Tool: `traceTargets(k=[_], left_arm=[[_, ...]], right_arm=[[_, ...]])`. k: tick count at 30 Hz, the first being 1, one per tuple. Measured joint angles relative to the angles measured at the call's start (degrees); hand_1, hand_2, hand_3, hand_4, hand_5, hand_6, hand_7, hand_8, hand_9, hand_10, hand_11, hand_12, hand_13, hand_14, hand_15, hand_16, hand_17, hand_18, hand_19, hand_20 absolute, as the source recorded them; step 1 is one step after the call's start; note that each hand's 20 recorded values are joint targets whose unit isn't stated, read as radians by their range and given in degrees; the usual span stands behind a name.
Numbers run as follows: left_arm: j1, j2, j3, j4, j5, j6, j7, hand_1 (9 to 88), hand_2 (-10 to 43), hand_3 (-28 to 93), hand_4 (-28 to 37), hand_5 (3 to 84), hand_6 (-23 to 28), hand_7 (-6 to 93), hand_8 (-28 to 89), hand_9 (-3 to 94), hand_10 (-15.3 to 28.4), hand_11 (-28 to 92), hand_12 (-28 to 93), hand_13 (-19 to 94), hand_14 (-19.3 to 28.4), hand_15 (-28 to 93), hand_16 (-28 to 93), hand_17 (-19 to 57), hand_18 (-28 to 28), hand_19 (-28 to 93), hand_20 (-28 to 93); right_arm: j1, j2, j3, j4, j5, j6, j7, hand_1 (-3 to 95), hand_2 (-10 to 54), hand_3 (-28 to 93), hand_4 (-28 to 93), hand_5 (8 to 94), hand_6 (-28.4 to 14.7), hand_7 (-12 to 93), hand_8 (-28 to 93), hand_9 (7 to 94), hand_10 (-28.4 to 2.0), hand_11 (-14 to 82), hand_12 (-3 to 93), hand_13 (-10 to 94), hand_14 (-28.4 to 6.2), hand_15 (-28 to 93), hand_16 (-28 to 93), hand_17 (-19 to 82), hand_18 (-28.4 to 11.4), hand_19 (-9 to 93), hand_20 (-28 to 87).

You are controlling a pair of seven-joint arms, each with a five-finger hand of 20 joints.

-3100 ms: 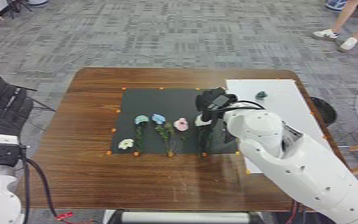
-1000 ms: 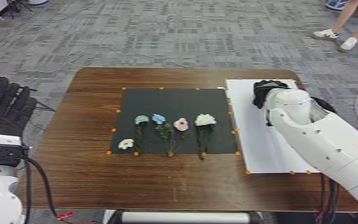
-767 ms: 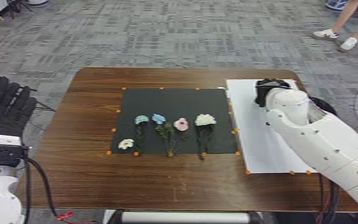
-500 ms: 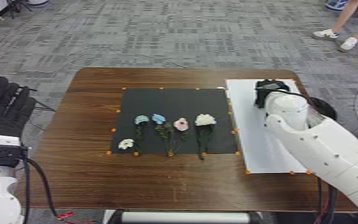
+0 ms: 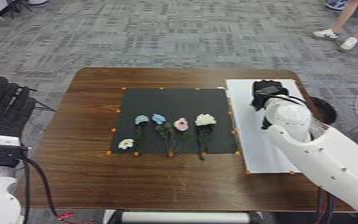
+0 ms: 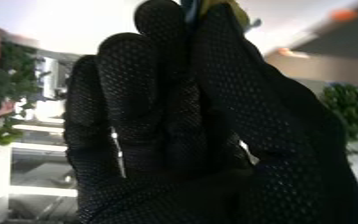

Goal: Arrange flowers

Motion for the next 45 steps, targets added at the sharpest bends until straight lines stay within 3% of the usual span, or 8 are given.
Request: traceTargets(k=[7,16,38,45], left_arm=[[0.2,0.00,-0.35,0.00,-0.01,-0.02,0.00,22.7,12.8,72,-28.3,40.6,6.2,9.6,-8,32.6,13.0,17,11,23,12.7,21,-2,-4.4,10.8,18,11],[0.2,0.00,-0.49,0.00,-0.03,-0.02,-0.06,22.7,12.8,72,-28.3,40.5,6.3,9.6,-8,32.4,13.1,17,11,23,12.7,21,-2,-4.4,10.7,18,11],[0.7,-0.51,-0.76,-0.15,-0.05,0.04,-0.01,22.8,13.1,72,-28.3,40.6,6.4,9.6,-8,32.5,13.2,17,11,23,12.8,21,-2,-4.4,10.7,19,11],[0.9,-0.59,-0.96,-0.39,-0.19,0.30,0.10,22.8,13.2,72,-28.3,40.7,6.4,9.8,-8,32.6,13.3,17,11,23,12.8,21,-3,-4.3,10.6,19,11]], right_arm=[[-5.7,3.4,3.6,-10.3,0.1,2.1,-1.4,55.0,-9.5,74,-28,74.9,-0.1,38,8,84.3,-8.0,12.9,43.0,68,-7.6,56,42,29,-22.9,74,34],[-11.0,3.3,6.5,-17.7,0.5,1.3,-2.7,55.1,-9.5,74,-28,75.5,-0.1,37,9,84.9,-8.0,12.4,43.4,69,-7.8,56,42,29,-23.1,74,34],[-15.4,1.8,3.4,-20.5,0.7,-1.6,-4.5,54.0,-9.5,74,-28,74.1,-0.5,37,8,83.5,-8.2,12.1,43.1,68,-8.1,56,42,29,-23.4,74,33],[-14.8,1.4,2.0,-19.4,0.4,-2.1,-5.2,52.2,-9.5,73,-28,71.8,-0.3,29,1,80.3,-8.6,11.4,41.0,66,-8.6,57,42,28,-23.5,73,33]])
